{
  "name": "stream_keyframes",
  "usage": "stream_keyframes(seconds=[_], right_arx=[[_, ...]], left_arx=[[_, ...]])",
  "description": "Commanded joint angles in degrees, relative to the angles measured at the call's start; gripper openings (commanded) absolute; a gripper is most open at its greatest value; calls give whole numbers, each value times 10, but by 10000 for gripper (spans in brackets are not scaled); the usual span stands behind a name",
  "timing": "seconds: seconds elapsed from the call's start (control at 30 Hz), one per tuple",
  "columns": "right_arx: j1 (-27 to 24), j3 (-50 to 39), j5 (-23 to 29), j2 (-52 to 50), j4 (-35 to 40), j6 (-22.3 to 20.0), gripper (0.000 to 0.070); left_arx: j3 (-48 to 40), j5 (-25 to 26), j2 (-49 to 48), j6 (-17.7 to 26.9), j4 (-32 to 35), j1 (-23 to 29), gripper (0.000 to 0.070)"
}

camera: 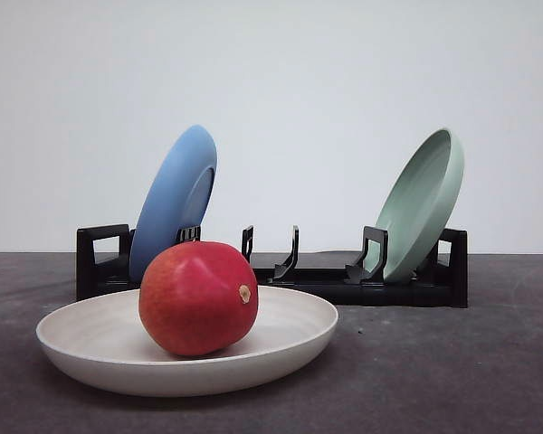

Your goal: Place pomegranate in white plate

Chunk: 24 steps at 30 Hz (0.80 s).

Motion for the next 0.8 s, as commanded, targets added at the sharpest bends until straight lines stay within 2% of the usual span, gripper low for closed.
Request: stream_keyframes(seconds=[0.0, 0.77], right_arx=[[0, -2, 0, 1, 5, 7, 30], [0, -2, 0, 1, 5, 7, 30]], left_arx=[[-5, -1, 0, 4, 6, 0, 0], [-5, -1, 0, 4, 6, 0, 0]])
